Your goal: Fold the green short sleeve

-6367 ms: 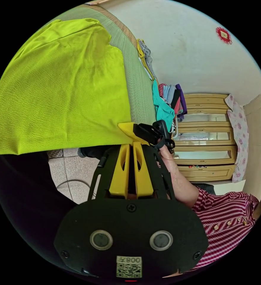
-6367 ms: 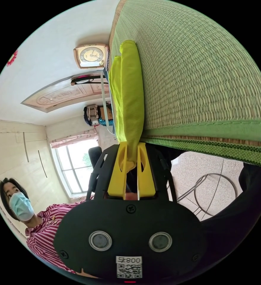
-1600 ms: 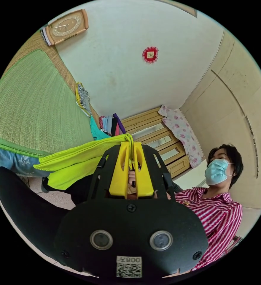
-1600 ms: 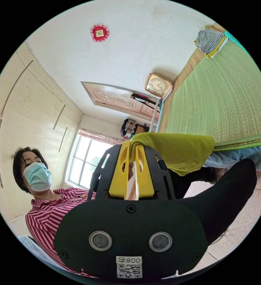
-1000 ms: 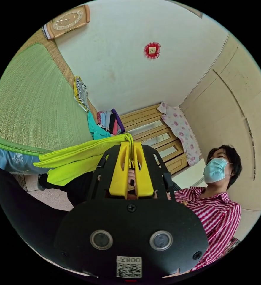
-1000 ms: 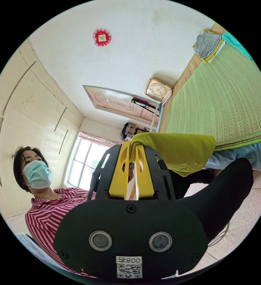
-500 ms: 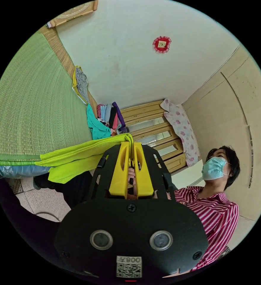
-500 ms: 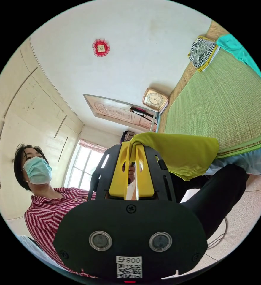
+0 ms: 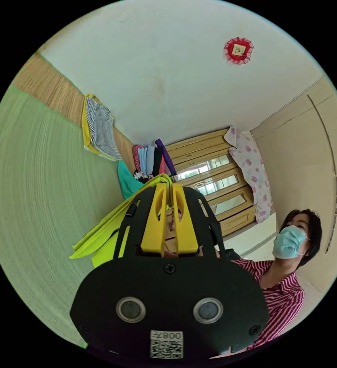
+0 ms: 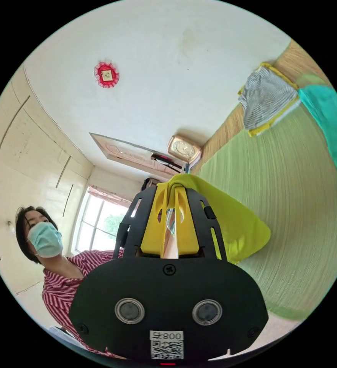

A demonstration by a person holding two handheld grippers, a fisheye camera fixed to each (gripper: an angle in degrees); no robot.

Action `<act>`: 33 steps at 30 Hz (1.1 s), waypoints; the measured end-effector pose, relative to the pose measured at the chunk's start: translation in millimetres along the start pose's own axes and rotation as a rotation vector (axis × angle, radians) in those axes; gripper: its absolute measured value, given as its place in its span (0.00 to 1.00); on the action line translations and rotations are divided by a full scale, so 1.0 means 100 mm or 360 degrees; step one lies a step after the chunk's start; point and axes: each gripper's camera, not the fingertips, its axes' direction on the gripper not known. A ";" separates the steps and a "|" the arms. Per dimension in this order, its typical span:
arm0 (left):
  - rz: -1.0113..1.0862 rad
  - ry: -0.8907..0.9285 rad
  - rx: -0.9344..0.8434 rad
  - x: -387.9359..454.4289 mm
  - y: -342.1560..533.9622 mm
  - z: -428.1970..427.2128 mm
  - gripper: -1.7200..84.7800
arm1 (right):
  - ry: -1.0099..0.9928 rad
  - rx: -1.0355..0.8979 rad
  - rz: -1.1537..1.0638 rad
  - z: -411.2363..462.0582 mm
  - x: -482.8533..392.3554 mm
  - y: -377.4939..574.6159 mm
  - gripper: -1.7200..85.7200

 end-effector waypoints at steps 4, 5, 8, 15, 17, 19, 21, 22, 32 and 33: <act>0.0350 -0.0064 0.0044 0.16 -1.25 0.48 0.05 | 0.0026 0.0135 -0.0233 -0.14 -0.49 -1.63 0.04; 0.0435 -0.0100 0.0058 0.18 -1.50 0.61 0.05 | 0.0025 0.0151 -0.0266 -0.17 -0.56 -1.82 0.04; 0.0576 -0.0215 0.0060 -0.02 -1.94 0.96 0.05 | 0.0058 0.0223 -0.0370 -0.33 -0.74 -2.55 0.04; 0.0129 -0.0435 -0.0054 -1.80 -2.23 1.73 0.05 | 0.0377 0.0251 0.0128 -0.36 0.94 -3.22 0.04; -0.0101 -0.0512 -0.0154 -2.43 -2.14 1.91 0.05 | 0.0399 0.0238 0.0351 -0.32 1.55 -3.14 0.04; -0.0145 -0.0511 -0.0169 -2.69 -2.10 1.97 0.05 | 0.0464 0.0233 0.0523 -0.27 2.04 -2.99 0.04; -0.0160 -0.0437 -0.0130 -2.83 -2.10 1.95 0.05 | 0.0397 0.0271 0.0520 -0.28 2.18 -2.91 0.05; -0.0151 -0.0419 -0.0113 -2.87 -2.13 1.93 0.05 | 0.0355 0.0287 0.0503 -0.29 2.21 -2.89 0.05; -0.0126 -0.0449 -0.0107 -3.00 -2.29 1.65 0.07 | 0.0530 0.0269 0.0346 -0.15 1.75 -2.91 0.05; -0.0128 -0.0448 -0.0106 -3.01 -2.27 1.62 0.07 | 0.0572 0.0263 0.0309 -0.13 1.65 -2.86 0.05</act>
